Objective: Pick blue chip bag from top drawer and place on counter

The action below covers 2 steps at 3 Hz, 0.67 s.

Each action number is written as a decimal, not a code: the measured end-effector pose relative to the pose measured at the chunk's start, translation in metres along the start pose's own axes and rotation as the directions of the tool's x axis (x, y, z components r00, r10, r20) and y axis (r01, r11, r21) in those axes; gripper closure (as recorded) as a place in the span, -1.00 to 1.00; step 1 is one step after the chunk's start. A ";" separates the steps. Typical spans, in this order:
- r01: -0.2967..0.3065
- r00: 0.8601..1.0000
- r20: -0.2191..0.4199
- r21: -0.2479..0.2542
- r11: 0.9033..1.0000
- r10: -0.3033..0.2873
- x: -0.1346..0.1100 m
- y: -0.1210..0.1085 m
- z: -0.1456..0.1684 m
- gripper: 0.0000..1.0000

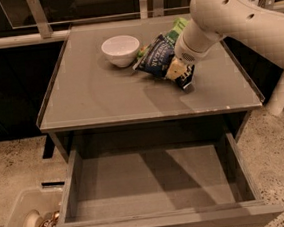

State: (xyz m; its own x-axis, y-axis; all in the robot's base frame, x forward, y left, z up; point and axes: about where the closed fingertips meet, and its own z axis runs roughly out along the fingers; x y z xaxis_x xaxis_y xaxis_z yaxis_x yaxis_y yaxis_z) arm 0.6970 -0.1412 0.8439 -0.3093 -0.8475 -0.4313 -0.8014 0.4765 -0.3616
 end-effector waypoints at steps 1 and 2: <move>0.000 1.000 0.000 0.000 1.000 0.000 -0.002 -0.001 -0.003 0.63; 0.000 1.000 0.000 0.000 1.000 0.000 -0.002 -0.001 -0.003 0.16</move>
Offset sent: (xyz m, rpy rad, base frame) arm 0.0000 0.0000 0.0036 0.0000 0.0000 0.0000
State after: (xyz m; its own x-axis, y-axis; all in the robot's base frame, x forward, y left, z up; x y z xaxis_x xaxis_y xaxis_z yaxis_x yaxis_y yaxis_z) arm 0.6970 -0.1412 0.8476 -0.3093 -0.8475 -0.4313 -0.8014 0.4765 -0.3616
